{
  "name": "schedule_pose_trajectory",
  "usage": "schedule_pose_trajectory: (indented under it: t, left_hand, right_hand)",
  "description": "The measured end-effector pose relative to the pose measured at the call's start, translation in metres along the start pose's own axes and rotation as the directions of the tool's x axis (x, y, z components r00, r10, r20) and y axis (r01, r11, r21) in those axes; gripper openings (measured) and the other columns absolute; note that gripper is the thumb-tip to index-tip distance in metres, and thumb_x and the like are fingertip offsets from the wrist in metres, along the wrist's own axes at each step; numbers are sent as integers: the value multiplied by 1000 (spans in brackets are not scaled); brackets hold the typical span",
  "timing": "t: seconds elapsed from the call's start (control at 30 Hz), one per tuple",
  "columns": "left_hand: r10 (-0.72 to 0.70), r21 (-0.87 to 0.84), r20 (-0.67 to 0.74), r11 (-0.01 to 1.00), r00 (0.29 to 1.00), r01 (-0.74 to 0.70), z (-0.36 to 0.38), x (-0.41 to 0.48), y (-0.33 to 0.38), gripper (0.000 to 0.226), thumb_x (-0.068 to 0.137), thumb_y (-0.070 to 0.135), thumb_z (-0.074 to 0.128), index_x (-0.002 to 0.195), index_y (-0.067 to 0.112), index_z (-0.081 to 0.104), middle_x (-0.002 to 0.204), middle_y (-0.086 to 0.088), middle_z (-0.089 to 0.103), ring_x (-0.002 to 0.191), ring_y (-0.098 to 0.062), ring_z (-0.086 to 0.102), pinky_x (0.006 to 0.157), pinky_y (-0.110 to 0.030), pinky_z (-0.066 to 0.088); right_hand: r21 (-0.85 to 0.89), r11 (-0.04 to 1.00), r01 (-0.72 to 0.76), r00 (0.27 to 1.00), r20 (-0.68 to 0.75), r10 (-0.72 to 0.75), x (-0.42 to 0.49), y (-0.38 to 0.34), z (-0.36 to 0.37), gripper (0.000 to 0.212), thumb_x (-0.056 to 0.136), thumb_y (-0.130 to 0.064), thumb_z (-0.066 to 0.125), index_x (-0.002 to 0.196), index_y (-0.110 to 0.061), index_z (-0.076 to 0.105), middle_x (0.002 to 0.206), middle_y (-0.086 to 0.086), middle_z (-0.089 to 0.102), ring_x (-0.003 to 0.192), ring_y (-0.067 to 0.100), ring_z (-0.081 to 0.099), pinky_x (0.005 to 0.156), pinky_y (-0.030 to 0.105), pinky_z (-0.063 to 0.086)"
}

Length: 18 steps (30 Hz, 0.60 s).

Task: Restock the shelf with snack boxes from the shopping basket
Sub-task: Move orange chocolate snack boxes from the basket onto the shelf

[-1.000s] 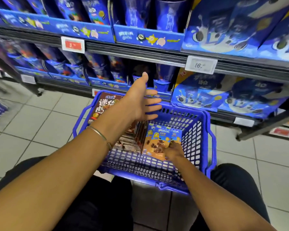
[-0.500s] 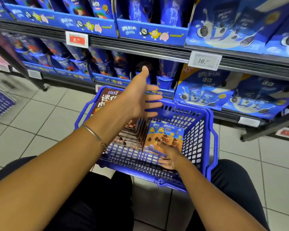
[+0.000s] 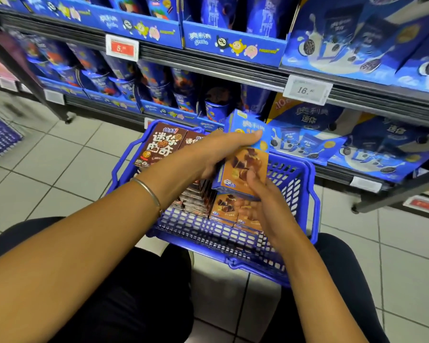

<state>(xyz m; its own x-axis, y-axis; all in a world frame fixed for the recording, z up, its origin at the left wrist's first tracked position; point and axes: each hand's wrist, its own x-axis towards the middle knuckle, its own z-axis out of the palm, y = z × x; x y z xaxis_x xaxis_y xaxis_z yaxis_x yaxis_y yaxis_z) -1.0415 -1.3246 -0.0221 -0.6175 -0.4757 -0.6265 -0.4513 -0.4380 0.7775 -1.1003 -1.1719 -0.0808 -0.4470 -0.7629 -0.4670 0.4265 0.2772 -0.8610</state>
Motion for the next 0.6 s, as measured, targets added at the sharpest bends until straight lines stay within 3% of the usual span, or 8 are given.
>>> schedule_pose_trajectory:
  t: [0.07, 0.13, 0.23, 0.27, 0.33, 0.5, 0.57, 0.6]
  left_hand:
    - [75, -53, -53, 996, 996, -78, -1, -2, 0, 33, 92, 27, 82, 114, 3, 75, 101, -18, 81, 89, -31, 80, 76, -47, 67]
    - [139, -101, -103, 984, 985, -149, -2, -5, 4, 39, 89, 21, 84, 121, 2, 71, 101, -17, 81, 89, -31, 80, 76, -47, 67]
    - [241, -106, -142, 961, 960, -256, -5, -11, 11, 22, 89, 16, 84, 105, 11, 70, 92, -9, 82, 74, -21, 80, 64, -34, 62]
    - [266, -107, -158, 953, 951, -285, -7, -14, 13, 22, 89, 15, 84, 104, 12, 69, 91, -7, 82, 73, -20, 79, 62, -31, 61]
    - [317, -122, -195, 931, 928, -344, -10, -17, 17, 25, 89, 14, 84, 108, 10, 69, 91, -7, 82, 72, -18, 79, 61, -29, 60]
    - [337, -179, -256, 904, 906, -387, -13, -25, 25, 45, 90, 12, 83, 129, -2, 65, 101, -13, 81, 74, -22, 79, 61, -31, 60]
    - [335, -182, -252, 905, 908, -384, -11, -25, 24, 44, 89, 10, 83, 128, -3, 66, 101, -14, 80, 71, -21, 78, 61, -30, 60]
    - [332, -184, -243, 907, 911, -379, -10, -25, 23, 44, 89, 10, 83, 128, -4, 66, 101, -15, 80, 70, -21, 77, 61, -30, 60]
  right_hand:
    - [-41, 997, 71, 997, -30, -72, 3, -5, 1, 47, 91, -65, 56, 119, -28, 66, 109, -5, 76, 79, 16, 73, 62, 23, 56]
    - [-5, 999, 49, 994, -93, -49, 15, 1, -5, 60, 86, -76, 47, 115, -30, 70, 109, -4, 77, 91, 16, 74, 65, 24, 57]
    - [-31, 994, -109, 936, -340, 93, 49, 32, -24, 56, 97, -57, 54, 121, -8, 66, 111, 20, 70, 102, 33, 68, 77, 43, 56]
    - [-125, 975, -185, 907, -403, 121, 61, 48, -32, 52, 98, -47, 60, 117, 1, 63, 102, 28, 63, 92, 37, 66, 73, 43, 54]
    - [-297, 901, -317, 882, -442, 165, 80, 77, -45, 32, 97, -36, 66, 92, -6, 57, 77, 15, 52, 62, 26, 52, 55, 31, 41]
    - [-528, 699, -482, 853, -464, 238, 104, 121, -57, 18, 97, -18, 63, 86, -3, 63, 63, 4, 55, 50, 15, 46, 40, 25, 35]
    - [-465, 736, -492, 852, -433, 295, 108, 129, -59, 13, 96, -13, 65, 103, -2, 66, 73, 3, 61, 55, 11, 47, 41, 19, 42]
    - [-445, 757, -478, 862, -404, 306, 111, 136, -61, 22, 95, -9, 66, 116, -2, 66, 89, 7, 68, 60, 9, 49, 50, 15, 46]
